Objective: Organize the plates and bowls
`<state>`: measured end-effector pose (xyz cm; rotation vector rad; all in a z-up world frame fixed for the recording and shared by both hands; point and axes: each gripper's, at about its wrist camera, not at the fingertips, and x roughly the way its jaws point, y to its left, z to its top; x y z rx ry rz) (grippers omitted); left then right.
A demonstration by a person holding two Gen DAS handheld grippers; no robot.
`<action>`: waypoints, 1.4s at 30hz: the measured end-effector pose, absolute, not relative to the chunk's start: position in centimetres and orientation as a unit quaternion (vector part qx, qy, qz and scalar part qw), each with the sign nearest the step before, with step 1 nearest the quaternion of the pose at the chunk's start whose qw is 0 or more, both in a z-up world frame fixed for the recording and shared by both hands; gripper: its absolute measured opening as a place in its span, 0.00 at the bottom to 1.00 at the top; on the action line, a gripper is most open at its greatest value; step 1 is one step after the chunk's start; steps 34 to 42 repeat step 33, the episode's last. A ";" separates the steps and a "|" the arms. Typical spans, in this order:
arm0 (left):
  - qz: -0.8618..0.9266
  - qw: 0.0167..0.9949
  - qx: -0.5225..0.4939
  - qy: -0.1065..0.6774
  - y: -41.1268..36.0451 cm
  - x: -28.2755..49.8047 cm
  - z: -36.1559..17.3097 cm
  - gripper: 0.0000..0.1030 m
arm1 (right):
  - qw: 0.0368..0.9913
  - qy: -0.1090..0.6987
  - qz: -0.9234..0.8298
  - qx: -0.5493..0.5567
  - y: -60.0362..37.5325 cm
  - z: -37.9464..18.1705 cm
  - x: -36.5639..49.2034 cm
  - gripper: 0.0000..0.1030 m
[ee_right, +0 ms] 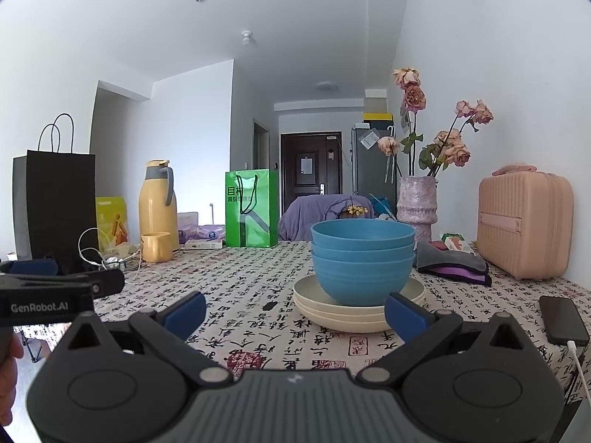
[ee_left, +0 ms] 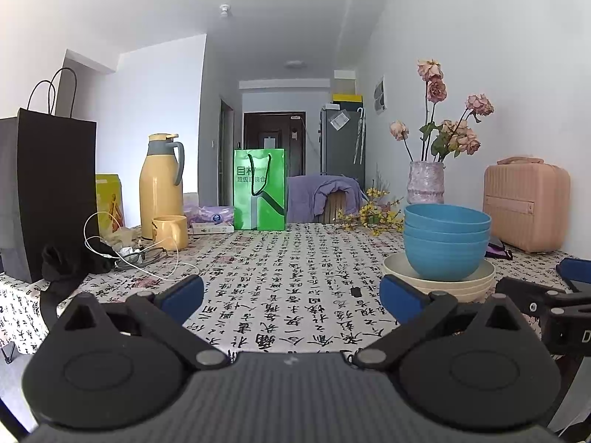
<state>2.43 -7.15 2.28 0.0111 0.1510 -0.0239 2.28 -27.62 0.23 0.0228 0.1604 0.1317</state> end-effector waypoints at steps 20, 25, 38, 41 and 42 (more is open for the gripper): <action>-0.014 0.997 0.006 0.073 -7.3 2.5 2.3 1.00 | 0.995 0.080 0.066 0.009 -27.8 0.2 2.3 1.00; -0.013 0.997 0.011 0.070 -7.4 2.4 2.2 1.00 | 0.995 0.079 0.065 0.009 -27.8 0.2 2.3 1.00; -0.029 0.996 0.023 0.077 -7.4 2.4 2.2 1.00 | 0.995 0.075 0.069 0.007 -27.4 0.4 2.7 1.00; -0.029 0.996 0.023 0.077 -7.4 2.4 2.2 1.00 | 0.995 0.075 0.069 0.007 -27.4 0.4 2.7 1.00; -0.029 0.996 0.023 0.077 -7.4 2.4 2.2 1.00 | 0.995 0.075 0.069 0.007 -27.4 0.4 2.7 1.00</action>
